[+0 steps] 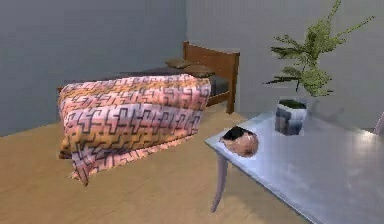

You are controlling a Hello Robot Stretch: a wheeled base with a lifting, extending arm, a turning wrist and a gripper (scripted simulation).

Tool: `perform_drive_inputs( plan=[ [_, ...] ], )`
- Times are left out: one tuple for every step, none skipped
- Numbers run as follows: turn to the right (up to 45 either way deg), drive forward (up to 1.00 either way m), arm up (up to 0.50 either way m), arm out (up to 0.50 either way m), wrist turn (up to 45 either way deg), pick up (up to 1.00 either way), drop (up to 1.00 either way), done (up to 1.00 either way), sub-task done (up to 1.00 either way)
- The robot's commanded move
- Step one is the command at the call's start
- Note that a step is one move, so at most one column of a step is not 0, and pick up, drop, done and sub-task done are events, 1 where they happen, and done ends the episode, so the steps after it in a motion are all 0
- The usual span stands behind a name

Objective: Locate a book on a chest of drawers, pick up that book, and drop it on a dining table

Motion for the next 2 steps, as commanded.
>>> perform_drive_inputs(
  plan=[
    [-45.0,0.00,0.00,0.00,0.0,0.00,0.00,0.00,0.00],
    [-45.0,0.00,0.00,0.00,0.0,0.00,0.00,0.00,0.00]
  ],
)
